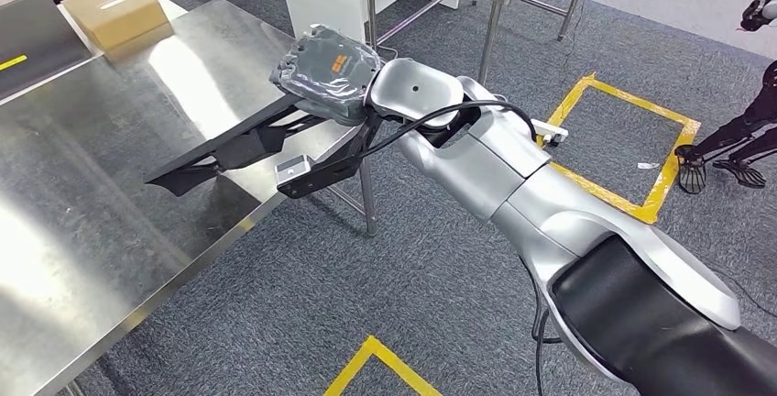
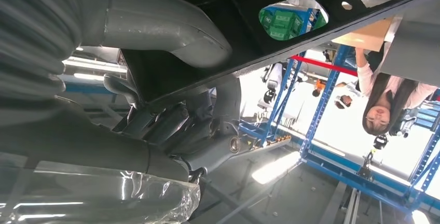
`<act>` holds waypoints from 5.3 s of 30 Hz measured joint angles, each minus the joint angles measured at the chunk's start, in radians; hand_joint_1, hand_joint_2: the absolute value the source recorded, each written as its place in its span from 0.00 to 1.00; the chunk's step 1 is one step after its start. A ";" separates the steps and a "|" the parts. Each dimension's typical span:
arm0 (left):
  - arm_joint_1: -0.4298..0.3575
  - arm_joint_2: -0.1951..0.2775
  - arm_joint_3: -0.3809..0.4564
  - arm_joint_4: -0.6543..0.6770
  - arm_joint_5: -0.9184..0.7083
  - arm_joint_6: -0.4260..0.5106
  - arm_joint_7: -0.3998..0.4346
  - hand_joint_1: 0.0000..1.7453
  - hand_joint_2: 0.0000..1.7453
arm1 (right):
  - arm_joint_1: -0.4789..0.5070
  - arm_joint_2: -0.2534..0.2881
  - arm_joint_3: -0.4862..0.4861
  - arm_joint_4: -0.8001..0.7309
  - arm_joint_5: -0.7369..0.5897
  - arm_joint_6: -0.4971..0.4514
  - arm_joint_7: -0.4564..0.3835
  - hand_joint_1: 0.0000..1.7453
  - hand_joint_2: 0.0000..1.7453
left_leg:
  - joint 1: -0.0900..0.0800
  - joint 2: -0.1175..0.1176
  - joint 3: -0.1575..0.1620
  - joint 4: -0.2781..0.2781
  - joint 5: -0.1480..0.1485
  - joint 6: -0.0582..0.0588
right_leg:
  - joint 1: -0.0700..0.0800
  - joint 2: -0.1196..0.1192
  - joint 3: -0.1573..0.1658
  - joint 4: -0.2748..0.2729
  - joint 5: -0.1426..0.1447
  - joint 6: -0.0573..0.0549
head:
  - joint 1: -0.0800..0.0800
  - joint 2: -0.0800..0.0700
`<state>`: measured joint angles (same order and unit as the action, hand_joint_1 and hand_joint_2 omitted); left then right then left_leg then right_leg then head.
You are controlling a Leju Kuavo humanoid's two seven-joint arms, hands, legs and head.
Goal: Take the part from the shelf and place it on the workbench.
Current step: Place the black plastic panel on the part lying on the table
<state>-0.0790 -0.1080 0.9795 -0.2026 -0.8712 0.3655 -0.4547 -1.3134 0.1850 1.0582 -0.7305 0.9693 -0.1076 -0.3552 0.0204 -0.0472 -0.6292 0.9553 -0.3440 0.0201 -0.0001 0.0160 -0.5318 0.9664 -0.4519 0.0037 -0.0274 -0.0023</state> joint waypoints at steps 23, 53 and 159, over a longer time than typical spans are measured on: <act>0.000 -0.001 -0.001 0.000 -0.016 0.003 0.008 0.00 1.00 | 0.000 -0.005 0.010 0.000 -0.001 0.004 -0.008 1.00 1.00 | -0.003 0.003 -0.004 0.004 -0.003 -0.013 | -0.004 0.001 -0.002 0.000 -0.001 -0.002 | 0.001 0.000; 0.002 -0.003 -0.001 0.001 -0.021 0.003 0.024 0.00 1.00 | 0.006 -0.006 0.046 -0.007 0.039 -0.057 -0.024 1.00 1.00 | 0.012 0.013 -0.064 0.116 -0.066 -0.035 | -0.032 -0.010 -0.031 0.038 -0.002 0.001 | -0.006 0.000; -0.003 0.005 0.081 -0.010 0.070 0.141 -0.206 0.00 0.00 | 0.192 -0.330 -0.256 0.334 0.012 -0.347 -0.146 0.00 0.00 | -0.020 0.007 -0.009 0.056 -0.058 0.013 | -0.007 0.000 -0.059 0.038 0.011 0.016 | 0.003 0.000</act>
<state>-0.0817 -0.1034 1.0610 -0.2130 -0.8008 0.5062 -0.6607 -1.1211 -0.1454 0.8018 -0.3964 0.9813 -0.4545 -0.5014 0.0008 -0.0404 -0.6387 1.0112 -0.4017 0.0332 -0.0069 0.0158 -0.5906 1.0046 -0.4407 0.0196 -0.0241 -0.0023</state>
